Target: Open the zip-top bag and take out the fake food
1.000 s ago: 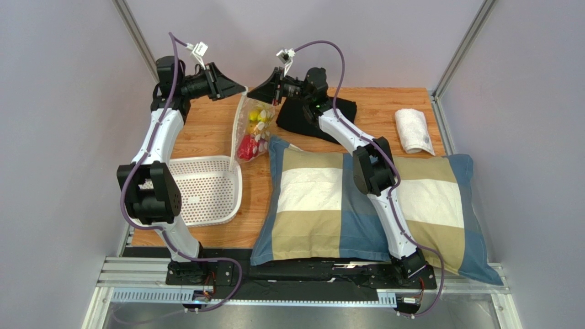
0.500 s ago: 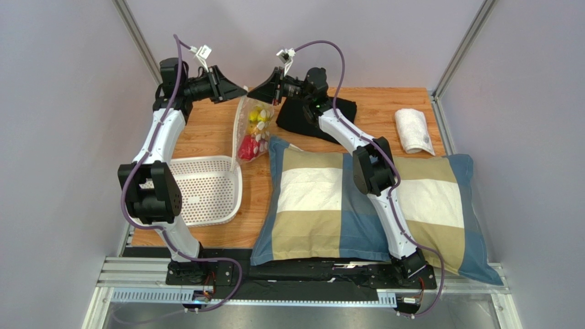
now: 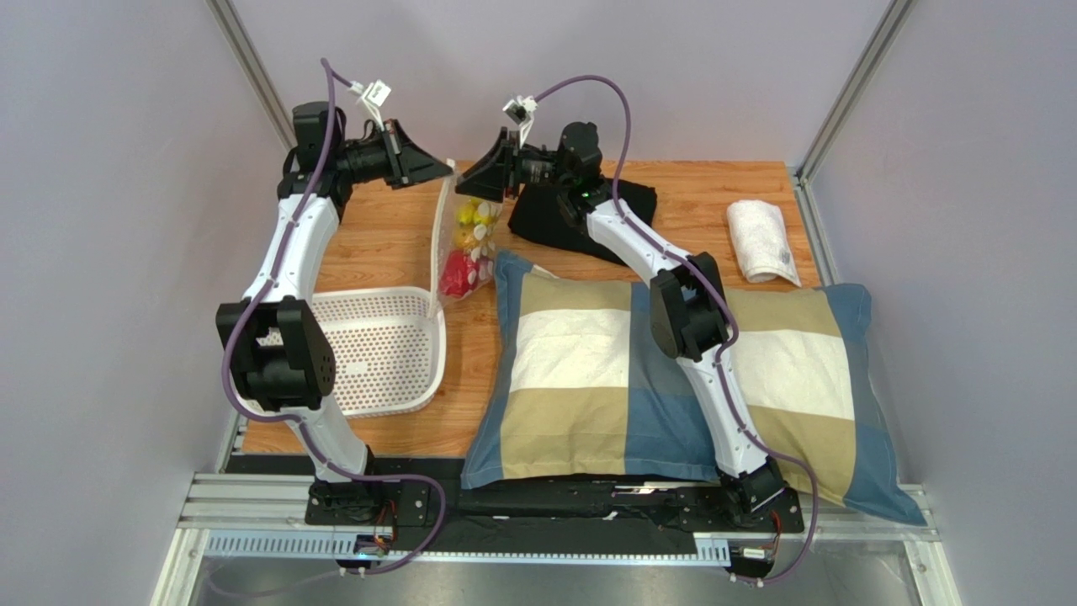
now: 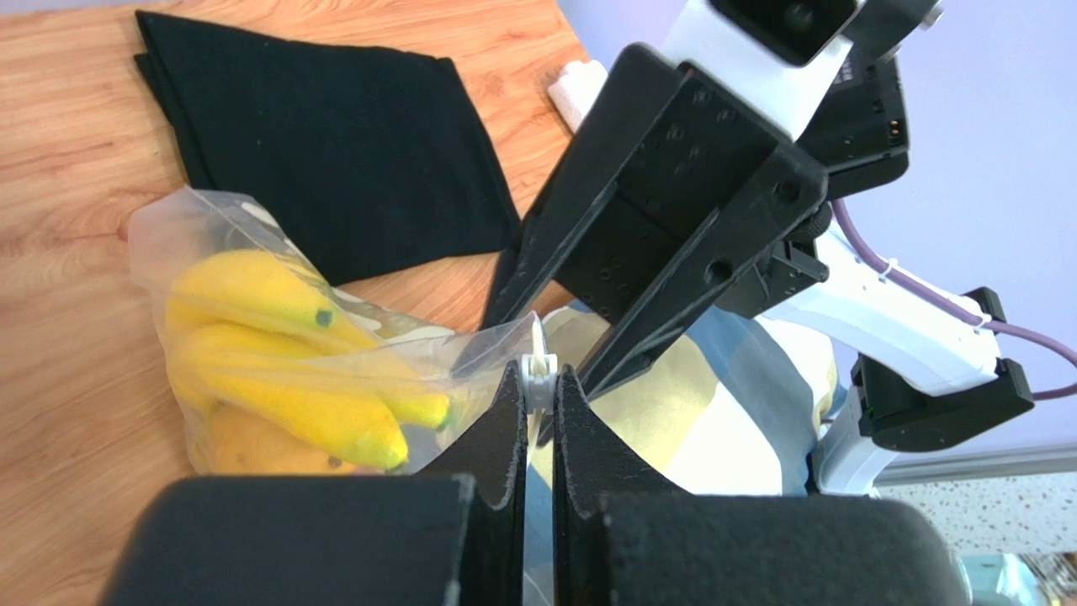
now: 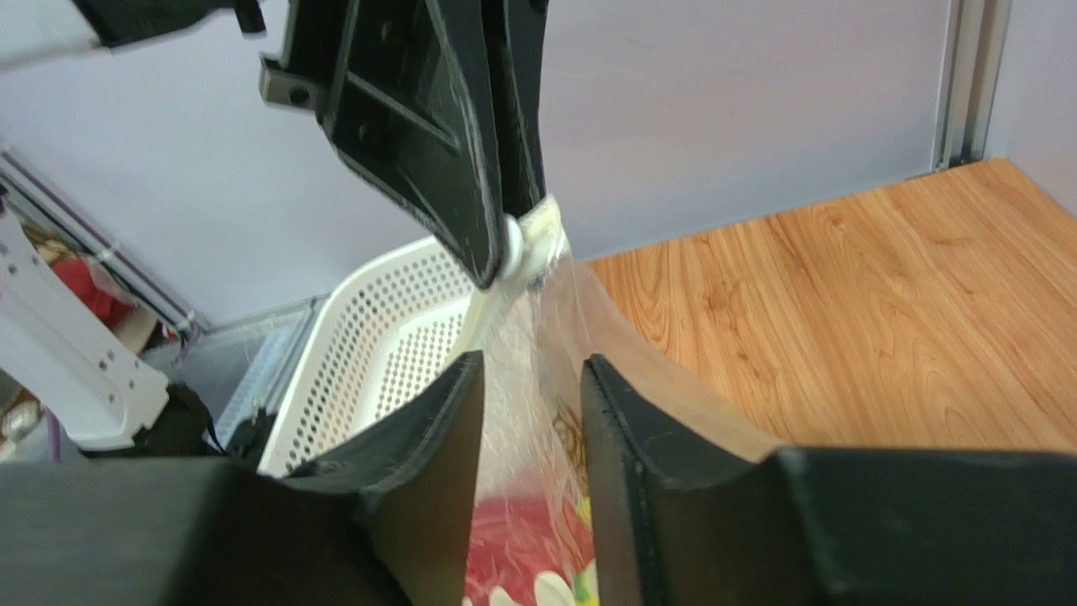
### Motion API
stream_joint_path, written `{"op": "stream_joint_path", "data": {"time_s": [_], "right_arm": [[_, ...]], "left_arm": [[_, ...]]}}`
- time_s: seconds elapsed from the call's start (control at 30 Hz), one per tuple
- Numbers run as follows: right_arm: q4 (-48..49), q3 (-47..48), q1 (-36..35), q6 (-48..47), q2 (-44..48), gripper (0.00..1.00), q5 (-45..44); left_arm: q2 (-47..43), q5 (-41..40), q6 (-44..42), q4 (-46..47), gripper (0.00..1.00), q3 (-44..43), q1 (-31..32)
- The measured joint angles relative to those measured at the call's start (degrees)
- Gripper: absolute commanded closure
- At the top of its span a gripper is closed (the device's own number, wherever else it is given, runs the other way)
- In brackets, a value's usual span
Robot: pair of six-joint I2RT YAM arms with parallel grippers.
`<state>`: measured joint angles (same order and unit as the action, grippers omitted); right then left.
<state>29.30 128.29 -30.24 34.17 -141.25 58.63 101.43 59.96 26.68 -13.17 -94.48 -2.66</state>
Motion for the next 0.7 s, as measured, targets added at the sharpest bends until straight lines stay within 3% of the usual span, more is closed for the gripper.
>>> {"op": "stream_joint_path", "data": {"time_s": [0.4, 0.7], "right_arm": [[-12.8, 0.9, -0.3, -18.8, 1.0, 0.4, 5.0], [-19.3, 2.4, -1.3, -27.9, 1.2, 0.36, 5.0]], "left_arm": [[1.1, 4.2, -4.5, -6.9, 1.0, -5.2, 0.6], [1.6, 5.5, -7.9, -12.0, 1.0, -6.6, 1.8]]}}
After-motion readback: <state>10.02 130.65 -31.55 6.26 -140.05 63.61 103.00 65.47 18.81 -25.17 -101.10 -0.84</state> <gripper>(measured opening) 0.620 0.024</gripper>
